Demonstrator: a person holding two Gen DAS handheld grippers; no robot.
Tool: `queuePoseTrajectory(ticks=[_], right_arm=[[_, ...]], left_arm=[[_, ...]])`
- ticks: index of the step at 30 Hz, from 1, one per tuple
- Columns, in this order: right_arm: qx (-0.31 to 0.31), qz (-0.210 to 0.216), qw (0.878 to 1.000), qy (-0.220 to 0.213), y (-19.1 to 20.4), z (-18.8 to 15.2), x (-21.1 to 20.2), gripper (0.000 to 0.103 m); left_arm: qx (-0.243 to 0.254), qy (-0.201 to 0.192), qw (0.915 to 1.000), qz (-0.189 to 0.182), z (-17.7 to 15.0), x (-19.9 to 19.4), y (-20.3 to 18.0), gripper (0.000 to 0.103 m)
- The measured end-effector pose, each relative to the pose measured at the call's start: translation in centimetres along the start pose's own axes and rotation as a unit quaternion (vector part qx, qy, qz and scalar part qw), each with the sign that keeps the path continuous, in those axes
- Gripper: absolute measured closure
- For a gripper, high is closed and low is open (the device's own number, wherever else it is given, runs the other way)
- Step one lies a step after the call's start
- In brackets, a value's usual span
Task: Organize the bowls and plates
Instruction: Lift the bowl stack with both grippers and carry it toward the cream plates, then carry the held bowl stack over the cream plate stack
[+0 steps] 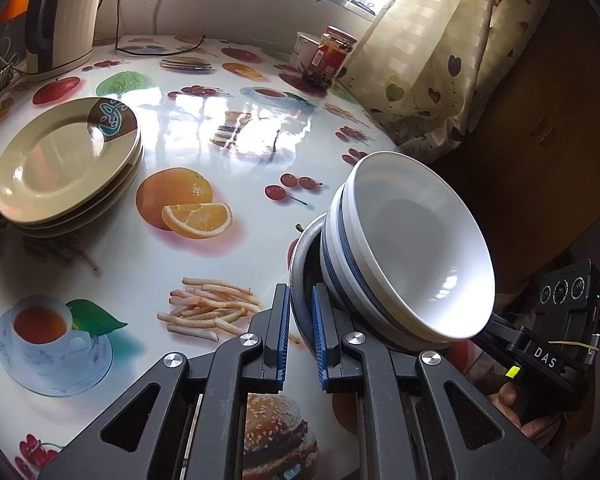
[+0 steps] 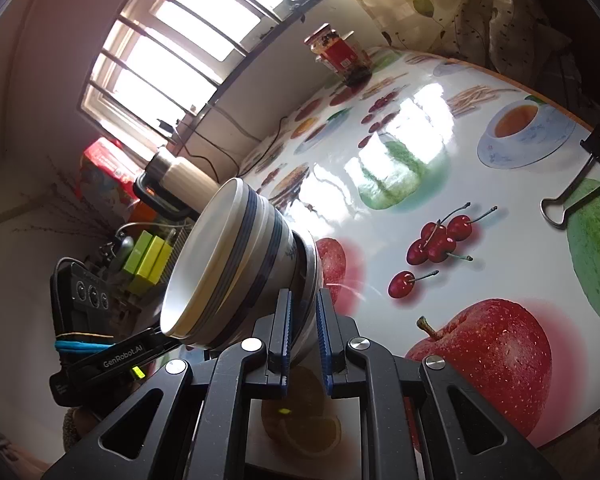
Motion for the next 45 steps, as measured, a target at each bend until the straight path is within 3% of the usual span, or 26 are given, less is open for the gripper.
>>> queuePoseTrajectory(ticks=[45], right_arm=[[-0.032,0.023,0.999,0.036,6.3,1.0,4.0,0.091]], left_arm=[[-0.045,-0.032,0.9979,0.035,2.2,-4.3,4.5,0.091]])
Point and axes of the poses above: each gripper's, at about its wrist camera, not at the fingertips, and x roughly the way its jaws point, y to its left, z to its top, the point moved 10 cm from there along x, roughly the way its jaws point, and after that the axes turned 11 degrees about x, right-handed, at the moved point
